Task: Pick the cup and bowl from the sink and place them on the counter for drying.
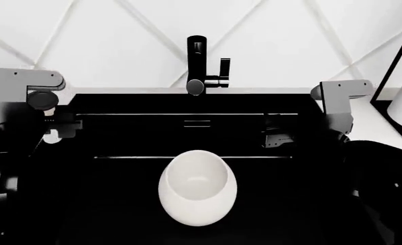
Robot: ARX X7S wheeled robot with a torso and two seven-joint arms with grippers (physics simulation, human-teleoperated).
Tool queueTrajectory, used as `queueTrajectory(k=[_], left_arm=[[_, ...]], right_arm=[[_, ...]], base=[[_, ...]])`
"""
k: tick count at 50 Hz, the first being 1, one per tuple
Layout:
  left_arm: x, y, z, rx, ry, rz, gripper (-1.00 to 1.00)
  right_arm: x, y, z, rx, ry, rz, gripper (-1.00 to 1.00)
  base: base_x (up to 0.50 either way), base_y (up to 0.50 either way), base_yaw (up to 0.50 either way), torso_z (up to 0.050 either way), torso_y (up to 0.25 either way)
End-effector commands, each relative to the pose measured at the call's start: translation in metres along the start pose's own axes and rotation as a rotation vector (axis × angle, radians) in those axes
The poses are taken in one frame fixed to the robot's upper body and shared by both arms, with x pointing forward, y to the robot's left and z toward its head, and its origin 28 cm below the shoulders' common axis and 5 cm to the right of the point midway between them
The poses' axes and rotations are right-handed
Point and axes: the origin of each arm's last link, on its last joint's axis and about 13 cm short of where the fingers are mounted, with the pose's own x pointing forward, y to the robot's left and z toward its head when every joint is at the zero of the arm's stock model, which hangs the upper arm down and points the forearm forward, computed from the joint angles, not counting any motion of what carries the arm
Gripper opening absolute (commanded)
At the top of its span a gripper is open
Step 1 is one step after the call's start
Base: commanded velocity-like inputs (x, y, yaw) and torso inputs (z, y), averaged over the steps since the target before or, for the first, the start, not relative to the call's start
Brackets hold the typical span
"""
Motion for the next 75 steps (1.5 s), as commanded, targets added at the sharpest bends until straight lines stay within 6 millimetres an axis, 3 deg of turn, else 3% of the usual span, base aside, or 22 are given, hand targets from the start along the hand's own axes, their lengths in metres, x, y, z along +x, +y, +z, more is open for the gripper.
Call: queueTrajectory(k=[1, 20, 36, 48, 75], left_arm=[[-0.002, 0.016, 0.016, -0.047, -0.003, 0.094, -1.0], [0.006, 0.039, 0.004, -0.004, 0.105, 0.323, -1.0], [0.022, 0.074, -0.014, -0.149, 0.236, 0.463, -1.0], [0.031, 0.072, -0.032, -0.163, 0.305, 0.436, -1.0], [0.036, 0.069, -0.043, -0.138, 0.351, 0.411, -1.0]], right_arm=[[0.0, 0.0, -0.001, -0.002, 0.006, -0.002, 1.0], [0.001, -0.001, -0.006, 0.006, 0.013, -0.001, 1.0], [0.001, -0.001, -0.009, 0.011, 0.017, -0.002, 1.0], [0.003, 0.0, -0.01, 0.008, 0.025, 0.0, 1.0], [0.002, -0.001, -0.015, 0.016, 0.032, -0.005, 1.0]], base=[[0.0, 0.0, 0.0, 0.0, 0.0], [0.0, 0.0, 0.0, 0.0, 0.0], [0.0, 0.0, 0.0, 0.0, 0.0], [0.0, 0.0, 0.0, 0.0, 0.0], [0.0, 0.0, 0.0, 0.0, 0.0]])
